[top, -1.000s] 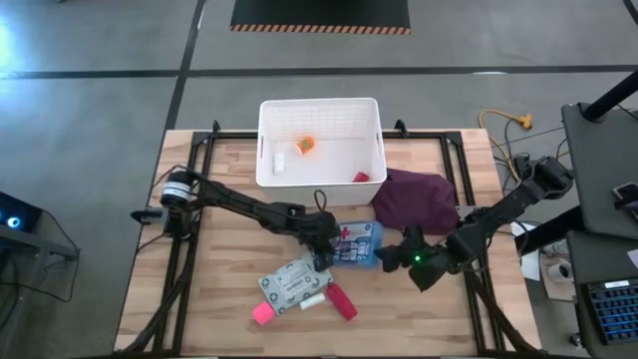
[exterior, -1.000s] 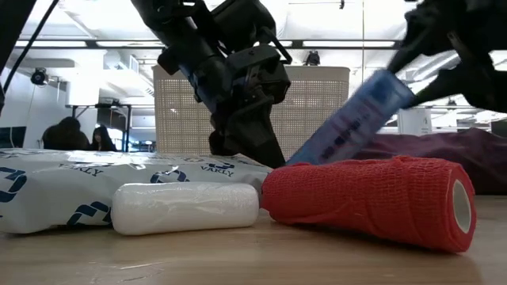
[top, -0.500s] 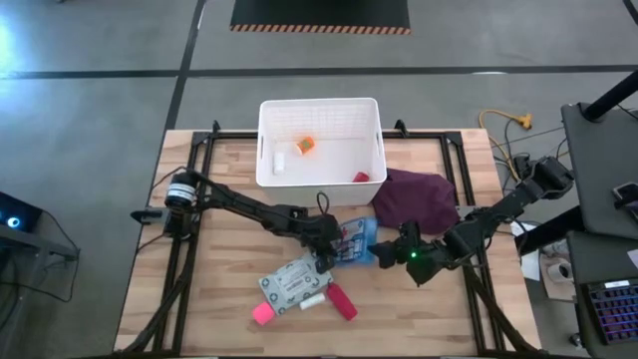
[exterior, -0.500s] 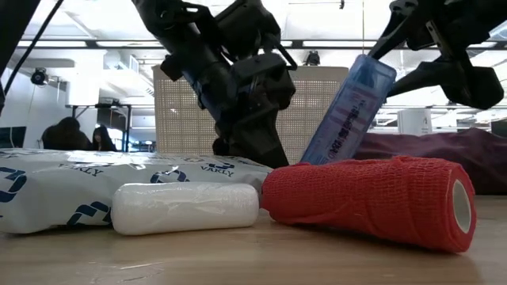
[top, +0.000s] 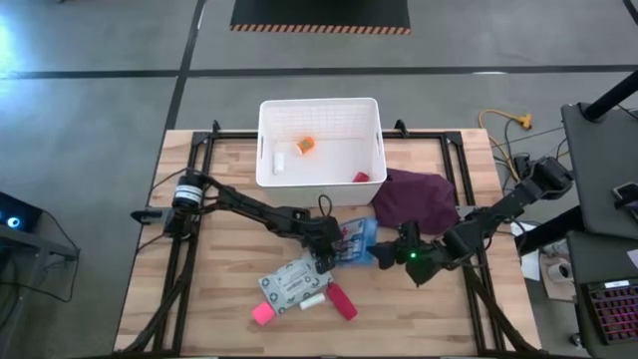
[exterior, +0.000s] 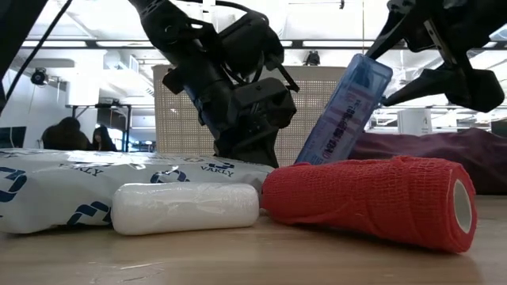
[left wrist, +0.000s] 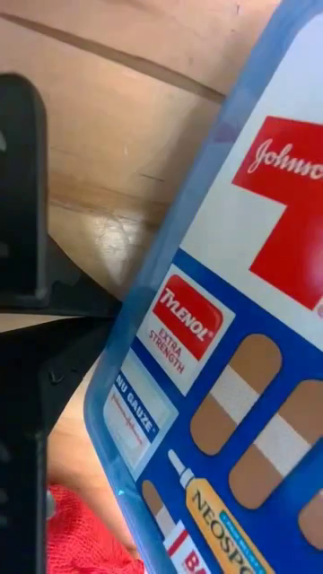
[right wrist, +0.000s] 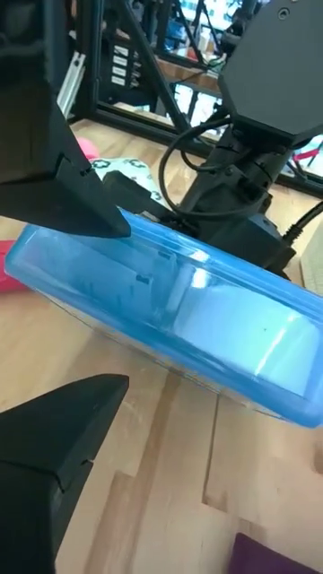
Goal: Pick & place medical supplies in basket/bin
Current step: Put the blue first aid kit into the white bin
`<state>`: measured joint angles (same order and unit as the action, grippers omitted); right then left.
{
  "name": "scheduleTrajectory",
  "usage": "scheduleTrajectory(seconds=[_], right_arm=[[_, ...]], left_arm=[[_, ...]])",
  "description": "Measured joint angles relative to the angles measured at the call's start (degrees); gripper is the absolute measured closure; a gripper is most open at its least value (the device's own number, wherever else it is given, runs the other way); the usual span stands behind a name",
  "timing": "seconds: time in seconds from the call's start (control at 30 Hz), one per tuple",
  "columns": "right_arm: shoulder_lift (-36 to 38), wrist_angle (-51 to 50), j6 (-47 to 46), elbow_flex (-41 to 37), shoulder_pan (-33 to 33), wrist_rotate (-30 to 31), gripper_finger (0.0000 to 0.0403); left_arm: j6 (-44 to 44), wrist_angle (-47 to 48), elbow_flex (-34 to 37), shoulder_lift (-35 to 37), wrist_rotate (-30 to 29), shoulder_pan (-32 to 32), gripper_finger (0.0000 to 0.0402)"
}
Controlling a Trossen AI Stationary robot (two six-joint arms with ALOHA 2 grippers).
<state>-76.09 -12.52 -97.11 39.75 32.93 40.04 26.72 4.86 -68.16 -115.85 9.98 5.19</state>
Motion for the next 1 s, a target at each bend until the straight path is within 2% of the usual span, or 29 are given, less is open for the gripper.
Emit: scheduleTrajectory(seconds=[0.37, 1.0], right_arm=[[0.8, 2.7, 4.4, -0.1, -0.4, -0.4, 0.0121], [0.8, 5.4, 5.8, -0.1, -1.8, -0.7, 0.0111]], left_arm=[[0.0, 0.1, 0.0, 0.0, 0.2, 0.0, 0.0401], [0.0, 0.0, 0.0, 0.0, 0.4, 0.0, 0.0401]])
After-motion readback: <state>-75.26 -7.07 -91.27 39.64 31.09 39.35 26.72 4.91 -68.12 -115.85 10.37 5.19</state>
